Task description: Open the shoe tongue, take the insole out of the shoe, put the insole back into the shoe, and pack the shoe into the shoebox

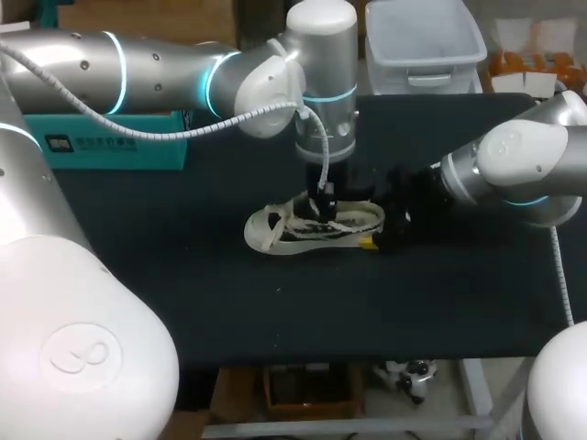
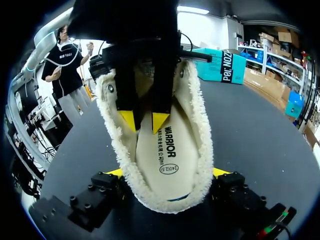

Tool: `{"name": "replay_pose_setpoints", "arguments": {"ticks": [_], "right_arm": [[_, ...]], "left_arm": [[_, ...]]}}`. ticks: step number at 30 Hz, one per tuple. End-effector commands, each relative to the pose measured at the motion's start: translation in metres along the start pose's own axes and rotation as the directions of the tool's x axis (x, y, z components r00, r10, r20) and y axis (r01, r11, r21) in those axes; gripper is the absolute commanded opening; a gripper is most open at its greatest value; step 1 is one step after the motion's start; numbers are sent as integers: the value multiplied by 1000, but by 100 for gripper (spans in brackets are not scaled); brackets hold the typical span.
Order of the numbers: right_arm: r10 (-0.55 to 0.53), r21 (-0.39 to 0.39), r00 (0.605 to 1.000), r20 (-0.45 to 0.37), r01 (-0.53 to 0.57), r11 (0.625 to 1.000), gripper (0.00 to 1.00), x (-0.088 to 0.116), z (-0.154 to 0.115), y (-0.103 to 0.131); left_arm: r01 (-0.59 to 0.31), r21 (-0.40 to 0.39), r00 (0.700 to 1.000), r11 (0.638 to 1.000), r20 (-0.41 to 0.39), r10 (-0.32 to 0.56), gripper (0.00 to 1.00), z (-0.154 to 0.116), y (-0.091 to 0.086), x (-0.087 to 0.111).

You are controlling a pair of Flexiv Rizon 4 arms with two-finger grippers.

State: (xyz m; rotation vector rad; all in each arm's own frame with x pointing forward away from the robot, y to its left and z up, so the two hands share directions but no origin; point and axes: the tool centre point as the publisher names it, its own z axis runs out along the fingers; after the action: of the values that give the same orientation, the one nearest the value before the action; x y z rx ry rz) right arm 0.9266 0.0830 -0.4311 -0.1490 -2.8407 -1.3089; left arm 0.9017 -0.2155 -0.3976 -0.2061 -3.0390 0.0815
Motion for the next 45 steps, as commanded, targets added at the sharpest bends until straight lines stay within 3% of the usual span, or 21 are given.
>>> {"name": "replay_pose_setpoints", "arguments": {"ticks": [1, 12, 22, 29, 32, 38, 42, 45], "right_arm": [[1, -2, 1000, 2, -1, 1000, 0, -1, 1, -3], [1, -2, 1000, 2, -1, 1000, 0, -1, 1, -3], [1, -2, 1000, 2, -1, 1000, 0, -1, 1, -3], [1, -2, 1000, 2, -1, 1000, 0, -1, 1, -3], [1, -2, 1000, 2, -1, 1000, 0, -1, 1, -3], [1, -2, 1000, 2, -1, 1000, 0, -1, 1, -3], [1, -2, 1000, 2, -1, 1000, 0, -1, 1, -3], [1, -2, 1000, 2, -1, 1000, 0, -1, 1, -3]], "left_arm": [[5, -58, 999, 998, 34, -4, 30, 27, -11, 13], [73, -135, 990, 988, 126, -56, 29, 42, -11, 13], [120, -133, 980, 984, 172, -97, 30, 51, 7, -13], [142, -110, 976, 984, 183, -120, 30, 50, 18, -23], [134, -84, 981, 987, 153, -120, 30, 54, 19, -24], [125, 8, 985, 992, 117, -125, 12, 31, 28, -28], [120, 8, 984, 993, 129, -120, 17, 22, 28, -27], [116, 12, 987, 993, 115, -116, 15, 23, 27, -27]]}}
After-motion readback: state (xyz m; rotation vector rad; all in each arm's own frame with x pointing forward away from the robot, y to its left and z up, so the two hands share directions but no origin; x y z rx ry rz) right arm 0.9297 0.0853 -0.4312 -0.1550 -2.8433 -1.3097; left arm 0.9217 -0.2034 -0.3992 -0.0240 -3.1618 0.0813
